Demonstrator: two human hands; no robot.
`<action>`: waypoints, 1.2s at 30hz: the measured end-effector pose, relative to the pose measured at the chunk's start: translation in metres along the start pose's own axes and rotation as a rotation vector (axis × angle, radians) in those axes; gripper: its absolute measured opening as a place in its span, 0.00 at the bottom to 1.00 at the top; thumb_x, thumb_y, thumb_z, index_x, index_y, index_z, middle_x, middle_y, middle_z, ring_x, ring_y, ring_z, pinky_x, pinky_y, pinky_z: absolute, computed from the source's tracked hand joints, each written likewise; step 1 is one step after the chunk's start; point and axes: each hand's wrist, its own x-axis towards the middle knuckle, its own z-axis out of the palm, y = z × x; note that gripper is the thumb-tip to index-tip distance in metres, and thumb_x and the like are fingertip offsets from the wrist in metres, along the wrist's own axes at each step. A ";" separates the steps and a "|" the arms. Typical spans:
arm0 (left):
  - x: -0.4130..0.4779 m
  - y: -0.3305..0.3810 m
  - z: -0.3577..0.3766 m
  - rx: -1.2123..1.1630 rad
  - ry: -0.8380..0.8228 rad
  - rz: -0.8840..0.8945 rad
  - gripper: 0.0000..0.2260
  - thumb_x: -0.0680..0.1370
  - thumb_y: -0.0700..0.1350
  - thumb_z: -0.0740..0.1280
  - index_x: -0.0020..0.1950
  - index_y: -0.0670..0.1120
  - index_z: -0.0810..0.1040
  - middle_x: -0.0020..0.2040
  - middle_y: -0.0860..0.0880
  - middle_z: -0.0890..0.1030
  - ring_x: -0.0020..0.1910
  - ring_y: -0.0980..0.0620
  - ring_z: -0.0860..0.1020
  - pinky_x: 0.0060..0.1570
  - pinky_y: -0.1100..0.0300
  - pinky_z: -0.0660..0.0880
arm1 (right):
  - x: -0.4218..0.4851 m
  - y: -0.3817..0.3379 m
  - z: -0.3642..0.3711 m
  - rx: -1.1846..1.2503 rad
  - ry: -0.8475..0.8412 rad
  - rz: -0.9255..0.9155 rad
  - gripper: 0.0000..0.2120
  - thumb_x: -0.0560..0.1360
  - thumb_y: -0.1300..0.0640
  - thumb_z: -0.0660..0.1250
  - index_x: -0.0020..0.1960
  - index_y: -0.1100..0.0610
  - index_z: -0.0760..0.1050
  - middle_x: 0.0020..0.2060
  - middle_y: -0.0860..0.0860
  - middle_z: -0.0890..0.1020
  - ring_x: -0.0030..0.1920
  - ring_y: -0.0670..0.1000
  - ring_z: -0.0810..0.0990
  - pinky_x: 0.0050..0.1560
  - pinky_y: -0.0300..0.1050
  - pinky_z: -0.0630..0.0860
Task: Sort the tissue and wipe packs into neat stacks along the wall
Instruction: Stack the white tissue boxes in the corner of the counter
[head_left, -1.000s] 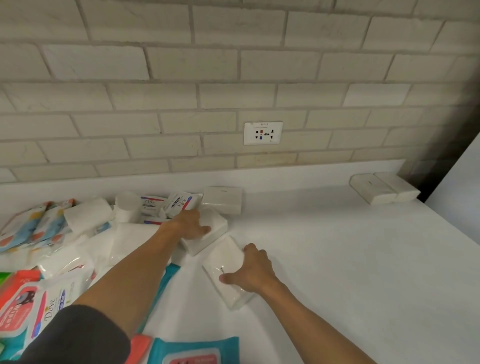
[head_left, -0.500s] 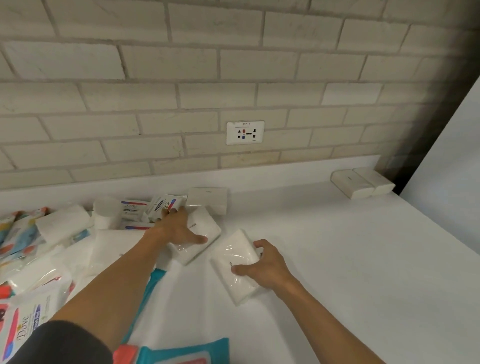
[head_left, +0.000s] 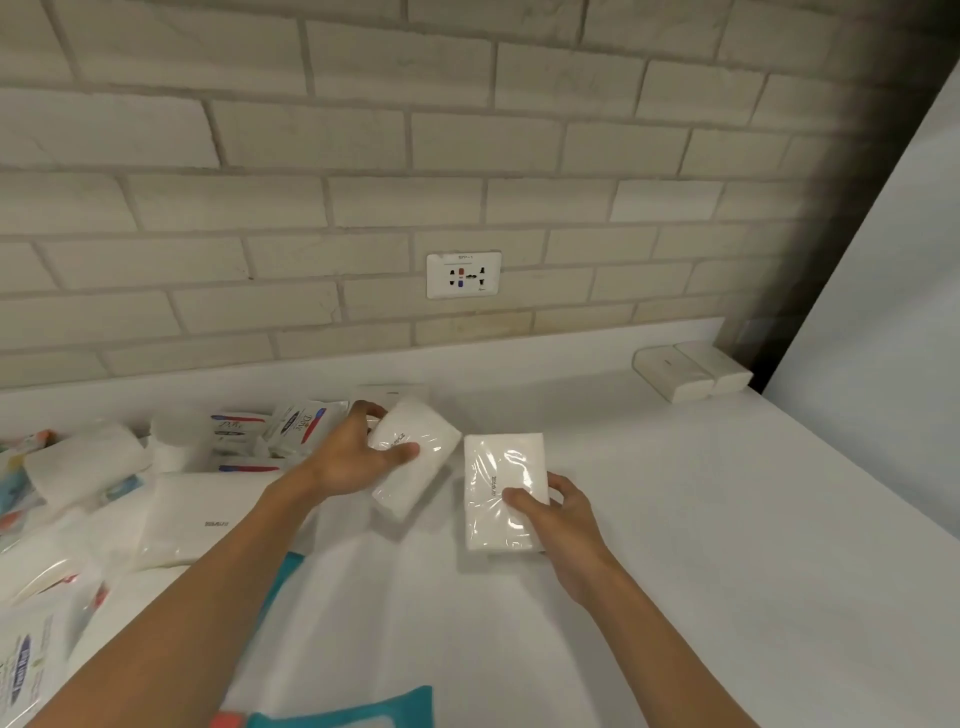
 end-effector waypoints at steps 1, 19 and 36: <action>-0.002 0.007 0.004 -0.048 -0.002 -0.004 0.27 0.71 0.54 0.75 0.64 0.48 0.66 0.54 0.50 0.79 0.50 0.50 0.80 0.47 0.54 0.78 | 0.001 -0.003 -0.004 0.012 0.009 -0.009 0.25 0.68 0.56 0.77 0.62 0.52 0.72 0.53 0.51 0.83 0.49 0.51 0.84 0.45 0.44 0.79; 0.039 0.143 0.128 -0.502 0.109 -0.063 0.22 0.75 0.55 0.71 0.62 0.47 0.68 0.51 0.52 0.78 0.45 0.55 0.78 0.40 0.60 0.75 | 0.067 -0.076 -0.154 0.142 0.173 -0.125 0.27 0.70 0.56 0.77 0.63 0.50 0.67 0.51 0.53 0.83 0.52 0.55 0.83 0.58 0.58 0.78; 0.140 0.266 0.290 -0.822 0.054 -0.324 0.17 0.76 0.47 0.69 0.58 0.37 0.75 0.49 0.43 0.81 0.43 0.44 0.81 0.38 0.56 0.77 | 0.217 -0.145 -0.344 -0.029 0.202 -0.114 0.29 0.69 0.51 0.76 0.64 0.53 0.67 0.55 0.54 0.80 0.52 0.56 0.81 0.58 0.59 0.78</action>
